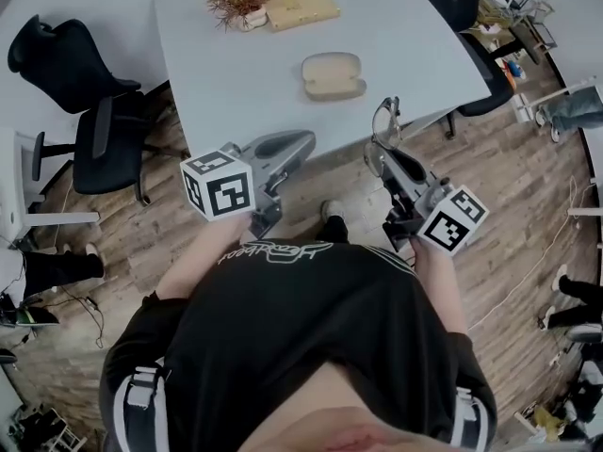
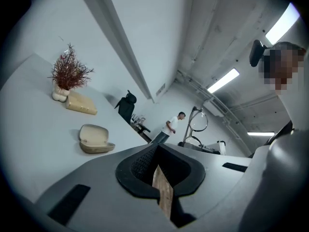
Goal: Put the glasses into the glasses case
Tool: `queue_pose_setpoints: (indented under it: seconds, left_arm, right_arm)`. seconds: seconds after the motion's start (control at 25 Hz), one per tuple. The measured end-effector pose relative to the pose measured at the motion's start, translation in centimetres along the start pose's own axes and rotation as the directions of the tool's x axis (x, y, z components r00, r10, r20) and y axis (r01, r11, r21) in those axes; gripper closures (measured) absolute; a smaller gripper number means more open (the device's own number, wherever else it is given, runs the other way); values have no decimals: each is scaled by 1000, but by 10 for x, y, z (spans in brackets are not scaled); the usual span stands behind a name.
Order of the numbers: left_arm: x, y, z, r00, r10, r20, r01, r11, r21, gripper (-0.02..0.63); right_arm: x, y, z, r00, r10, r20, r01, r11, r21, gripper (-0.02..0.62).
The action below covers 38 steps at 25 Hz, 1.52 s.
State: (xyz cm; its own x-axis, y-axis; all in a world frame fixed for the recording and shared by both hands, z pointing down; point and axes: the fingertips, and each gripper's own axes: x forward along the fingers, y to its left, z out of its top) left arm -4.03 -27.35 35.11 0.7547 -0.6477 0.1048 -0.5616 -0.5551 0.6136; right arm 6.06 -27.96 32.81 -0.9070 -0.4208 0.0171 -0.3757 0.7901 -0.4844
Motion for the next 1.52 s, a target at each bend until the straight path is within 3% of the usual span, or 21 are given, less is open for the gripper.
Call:
queue_pose_setpoints:
  seconds: [0.6,0.88,1.52]
  left_arm:
    - [71,81,33,989,140,46,-136,987,-82,600]
    - [85,104,43,974,207,92,-197,975,-106,600]
    - [91,136,45,933,330,143,-307,938,-162,600]
  right_arm:
    - [66,-105,36,986,127,-112,-123,992,38,566]
    - [91,-130,37,962,198,-190,-194,980,41,566]
    - [130,-169,42,916,266,-299,-289,957,-34,566]
